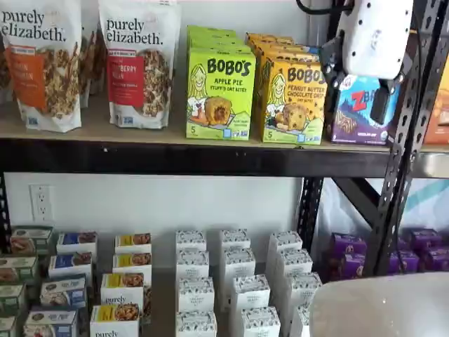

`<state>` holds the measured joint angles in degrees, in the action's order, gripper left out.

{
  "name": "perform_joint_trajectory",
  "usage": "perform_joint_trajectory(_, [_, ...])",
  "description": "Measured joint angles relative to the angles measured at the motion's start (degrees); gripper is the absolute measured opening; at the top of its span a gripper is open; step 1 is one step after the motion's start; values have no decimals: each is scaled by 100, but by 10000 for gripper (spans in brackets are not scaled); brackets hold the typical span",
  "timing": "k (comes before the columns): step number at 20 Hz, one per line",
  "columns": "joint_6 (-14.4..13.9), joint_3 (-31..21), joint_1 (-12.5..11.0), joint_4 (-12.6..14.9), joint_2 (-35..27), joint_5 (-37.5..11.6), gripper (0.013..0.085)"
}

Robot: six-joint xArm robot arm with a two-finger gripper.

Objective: Pick the green box on the top shelf, the fourth from the left

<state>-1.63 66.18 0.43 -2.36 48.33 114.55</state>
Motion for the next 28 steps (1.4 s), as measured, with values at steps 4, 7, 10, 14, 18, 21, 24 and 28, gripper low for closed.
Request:
perform_joint_trajectory(4, [305, -293, -494, -557, 316, -510, 850])
perform_joint_trajectory(7, [286, -290, -466, -564, 316, -520, 850])
perform_joint_trajectory(10, [225, -302, -381, -518, 339, -593, 850])
perform_joint_trajectory(14, [94, -316, -236, -532, 333, -754, 850])
perform_joint_trajectory(18, [-208, -299, 110, -483, 244, -949, 850])
perform_joint_trajectory(21, [-459, -287, 391, -455, 155, -1144, 850])
perform_joint_trajectory(24, [-846, -263, 873, -191, 46, -1408, 850])
perform_joint_trajectory(28, [-1260, -173, 1348, 8, -184, -1754, 850])
